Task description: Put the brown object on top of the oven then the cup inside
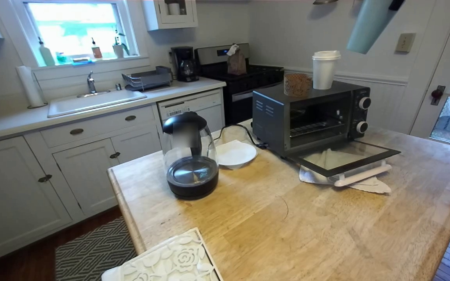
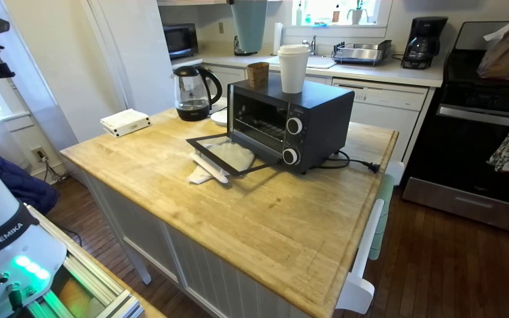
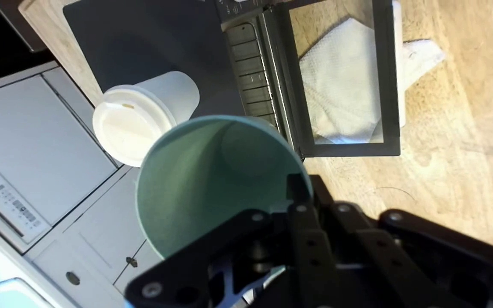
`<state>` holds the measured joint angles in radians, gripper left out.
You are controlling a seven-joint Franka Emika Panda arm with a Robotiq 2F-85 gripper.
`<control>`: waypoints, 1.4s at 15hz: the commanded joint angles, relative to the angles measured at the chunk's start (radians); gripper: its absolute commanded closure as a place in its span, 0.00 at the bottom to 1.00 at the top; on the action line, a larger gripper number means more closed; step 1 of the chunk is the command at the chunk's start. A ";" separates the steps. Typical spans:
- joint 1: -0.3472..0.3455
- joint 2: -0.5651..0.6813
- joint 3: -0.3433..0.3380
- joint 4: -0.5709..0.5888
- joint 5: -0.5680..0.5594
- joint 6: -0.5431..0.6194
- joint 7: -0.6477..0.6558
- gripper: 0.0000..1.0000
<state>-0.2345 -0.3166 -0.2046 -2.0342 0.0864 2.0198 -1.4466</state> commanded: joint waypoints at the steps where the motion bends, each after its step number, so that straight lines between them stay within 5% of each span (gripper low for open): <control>1: 0.068 0.035 -0.021 0.029 0.002 0.028 -0.012 0.99; 6: 0.129 0.245 -0.014 0.208 -0.003 0.008 -0.064 0.99; 11: 0.100 0.440 0.014 0.415 -0.018 0.015 -0.078 0.99; 21: 0.114 0.476 0.105 0.491 -0.103 -0.081 -0.074 0.99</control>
<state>-0.1134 0.1496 -0.1117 -1.5604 0.0254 1.9939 -1.5212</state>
